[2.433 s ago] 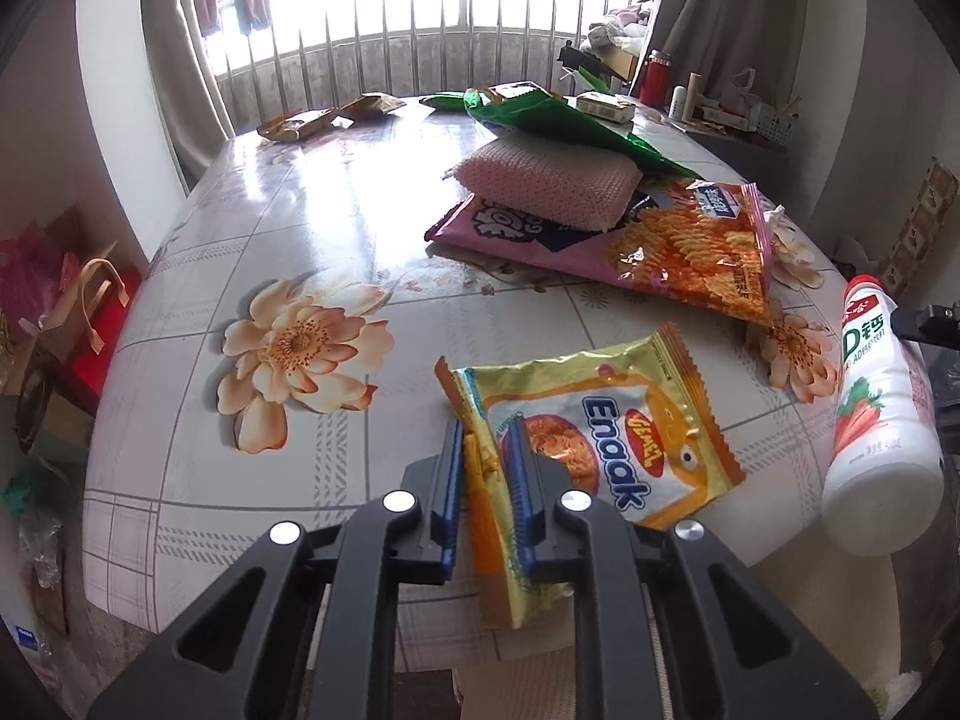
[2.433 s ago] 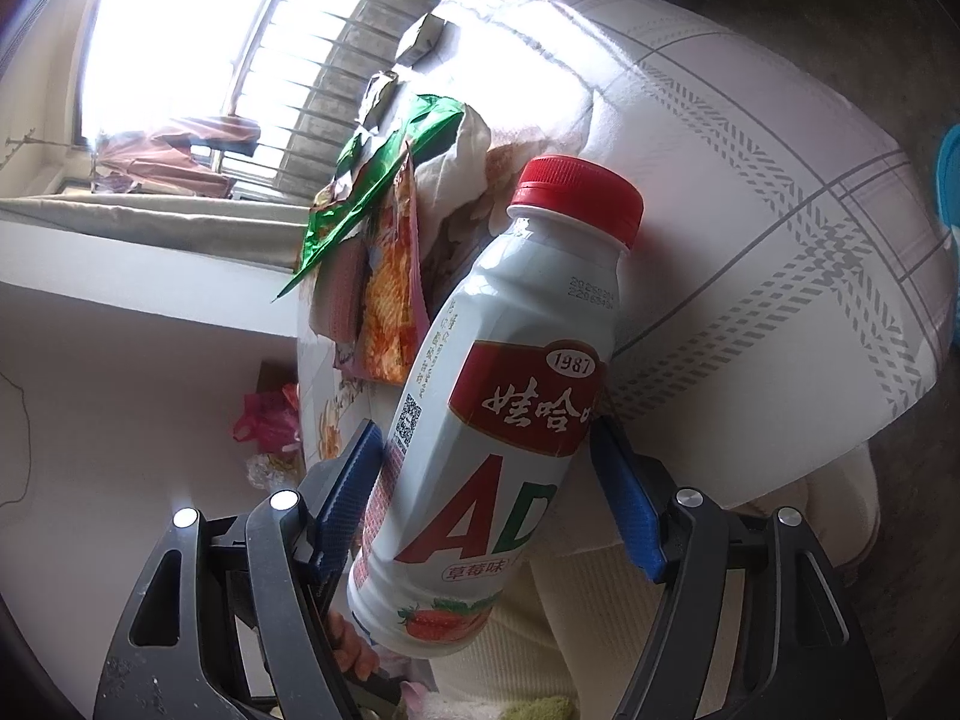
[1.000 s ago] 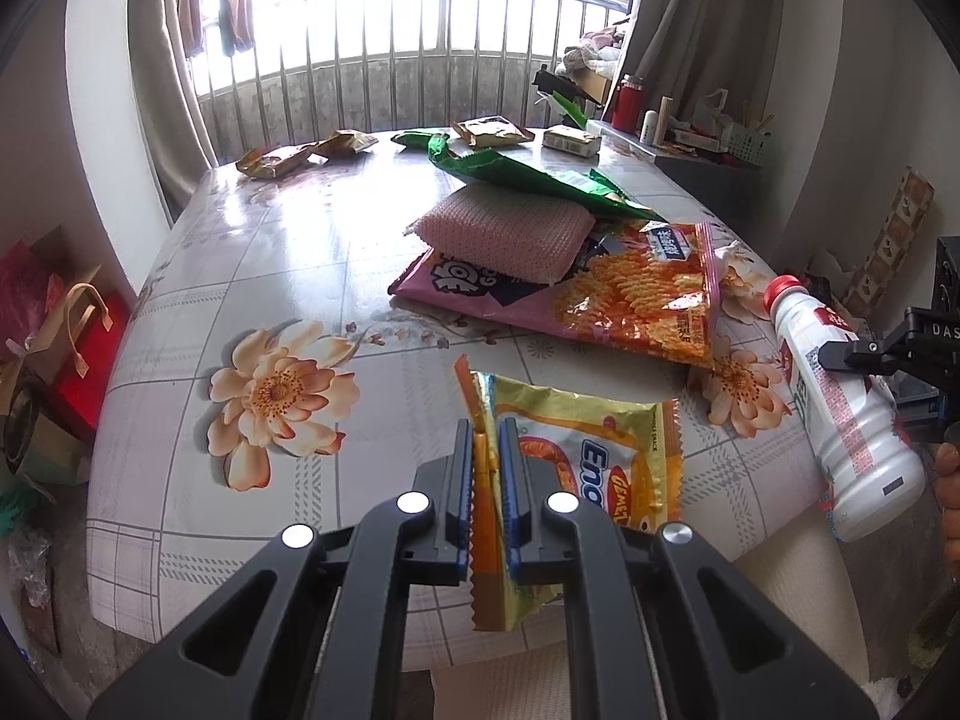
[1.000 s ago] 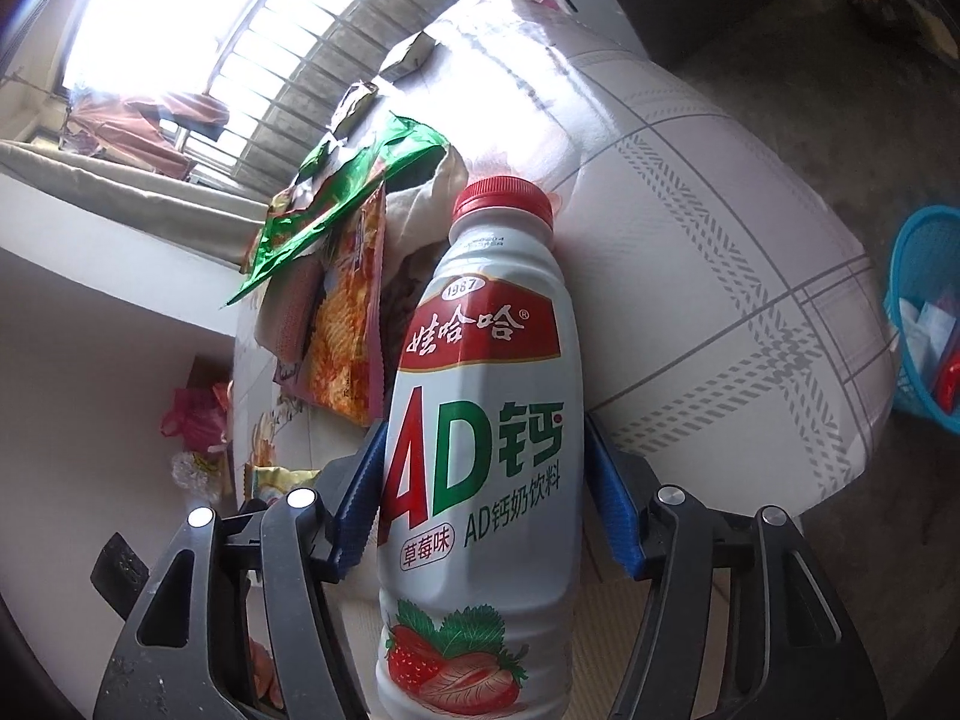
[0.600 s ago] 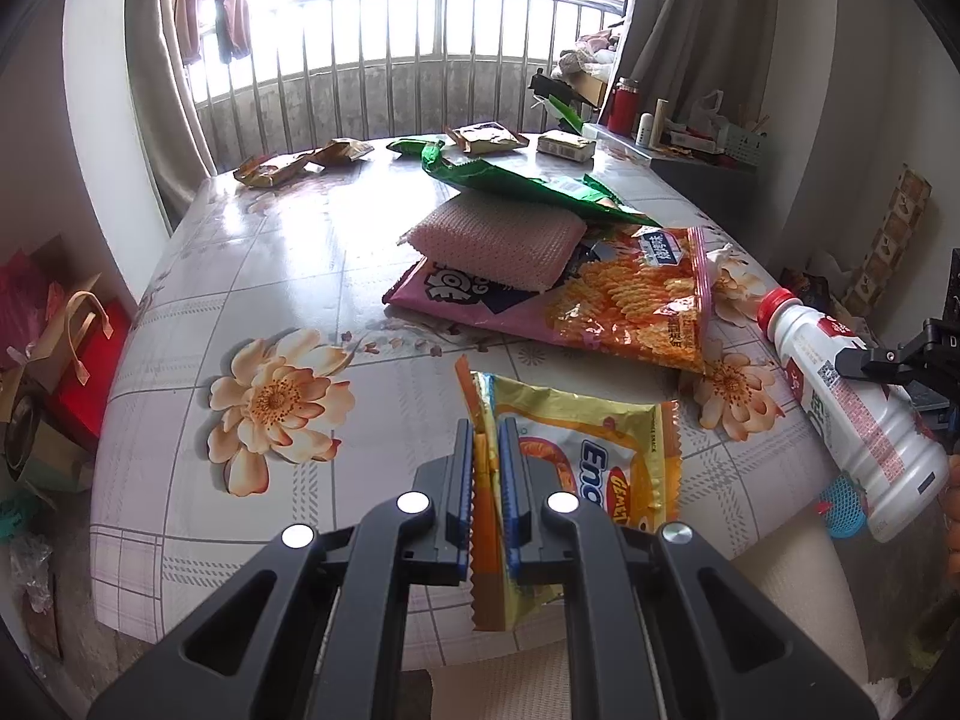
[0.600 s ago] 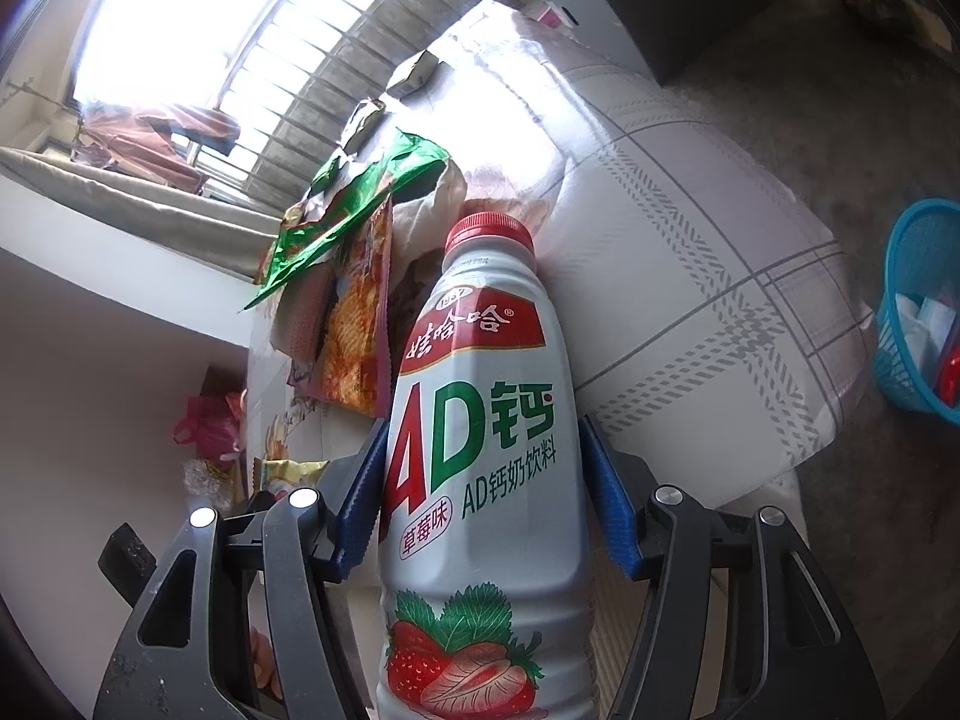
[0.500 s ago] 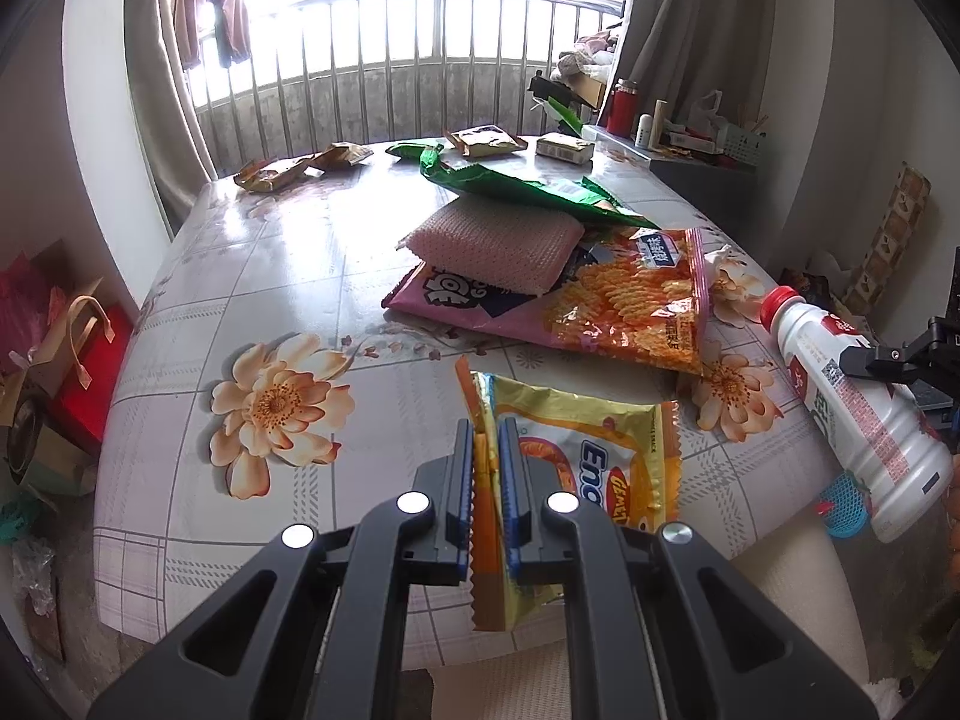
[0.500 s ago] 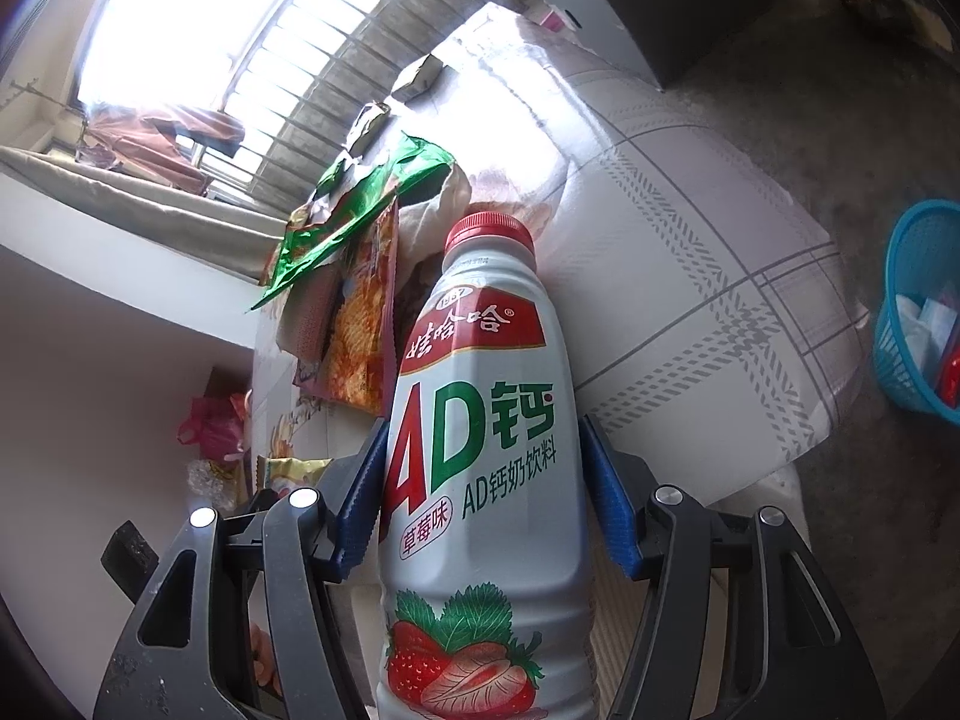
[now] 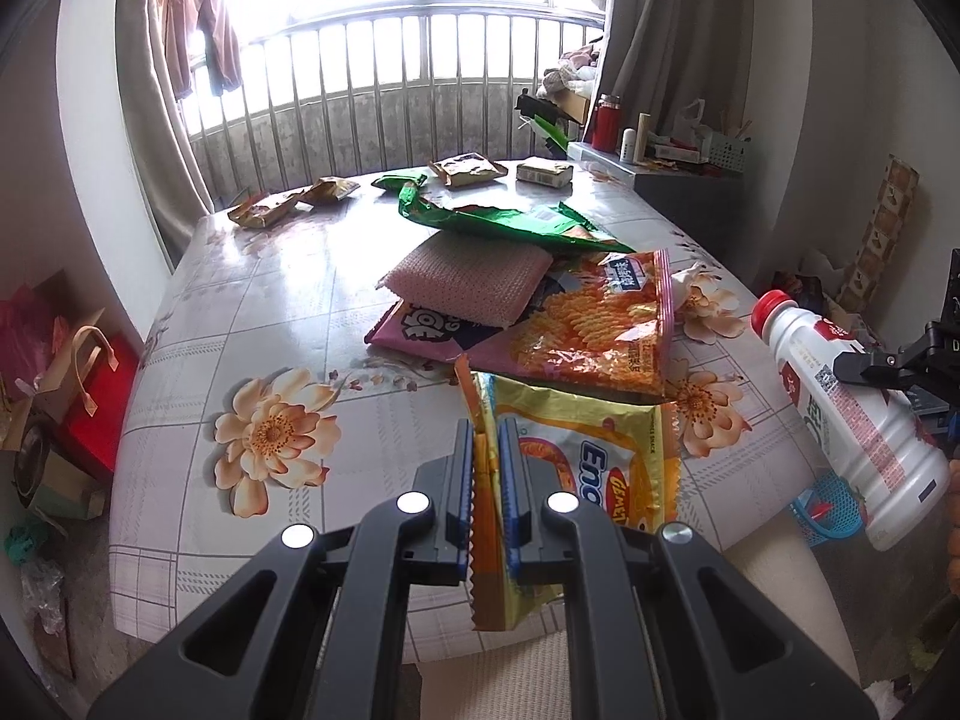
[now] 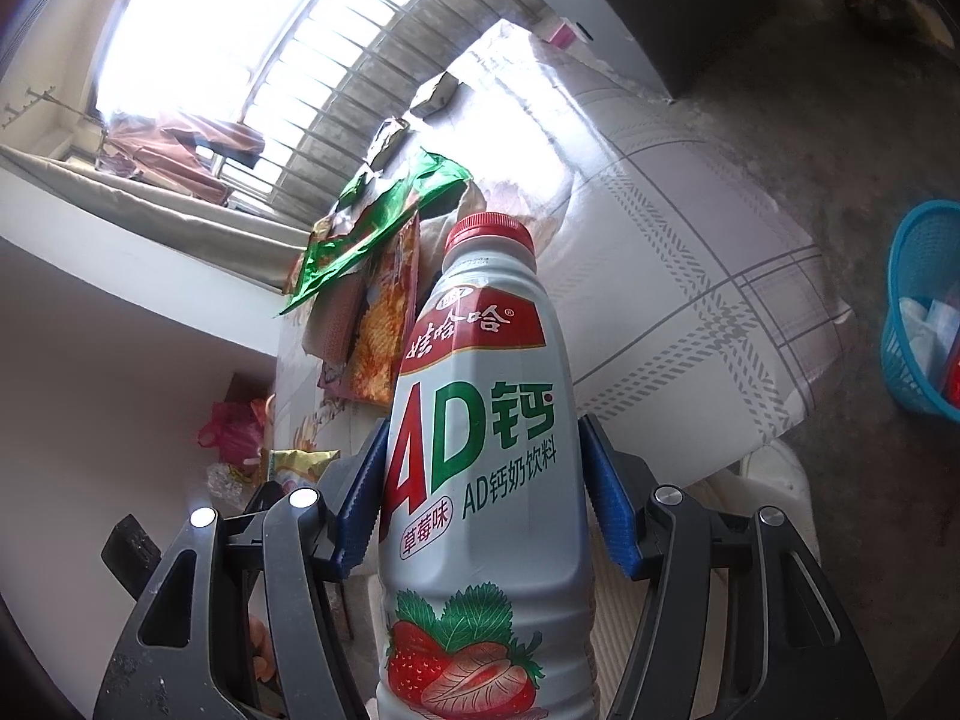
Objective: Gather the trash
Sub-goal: 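Carry the bottle and biscuit packet with both tools to the wastebasket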
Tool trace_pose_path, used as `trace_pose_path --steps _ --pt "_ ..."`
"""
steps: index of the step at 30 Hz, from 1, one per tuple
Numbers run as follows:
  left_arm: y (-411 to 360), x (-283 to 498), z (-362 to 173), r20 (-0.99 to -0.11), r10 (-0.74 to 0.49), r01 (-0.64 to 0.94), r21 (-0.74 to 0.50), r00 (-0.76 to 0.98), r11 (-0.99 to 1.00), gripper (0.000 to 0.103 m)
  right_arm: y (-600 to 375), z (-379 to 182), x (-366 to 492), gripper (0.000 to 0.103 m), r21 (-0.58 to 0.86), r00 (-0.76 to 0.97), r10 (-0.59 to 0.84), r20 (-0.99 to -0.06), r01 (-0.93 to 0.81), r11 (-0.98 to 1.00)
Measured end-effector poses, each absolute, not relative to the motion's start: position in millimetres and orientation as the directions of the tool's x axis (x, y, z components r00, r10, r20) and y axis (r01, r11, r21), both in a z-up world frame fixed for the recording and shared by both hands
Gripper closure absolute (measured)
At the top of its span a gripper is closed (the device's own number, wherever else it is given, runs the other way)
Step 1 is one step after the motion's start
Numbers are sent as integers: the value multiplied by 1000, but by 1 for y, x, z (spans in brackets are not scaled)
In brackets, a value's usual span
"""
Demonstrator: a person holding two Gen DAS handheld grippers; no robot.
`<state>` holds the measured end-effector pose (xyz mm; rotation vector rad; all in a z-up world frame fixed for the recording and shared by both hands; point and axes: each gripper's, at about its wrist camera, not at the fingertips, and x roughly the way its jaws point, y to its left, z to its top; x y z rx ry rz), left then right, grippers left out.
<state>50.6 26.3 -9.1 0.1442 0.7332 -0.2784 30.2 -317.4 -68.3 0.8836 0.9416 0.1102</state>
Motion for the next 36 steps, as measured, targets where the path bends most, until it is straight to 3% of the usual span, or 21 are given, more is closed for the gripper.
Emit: trace_pose_path --steps 7,17,36 --pt "12 42 4 -655 -241 344 32 716 938 95 -327 -66 15 45 725 637 446 -628 272 632" --pt "-34 36 33 -595 -439 524 -33 674 851 95 -354 -61 -19 45 736 696 371 -614 336 588" --pt "-166 14 41 -632 -568 730 -5 527 683 95 -427 -84 -97 45 797 793 251 -555 422 431"
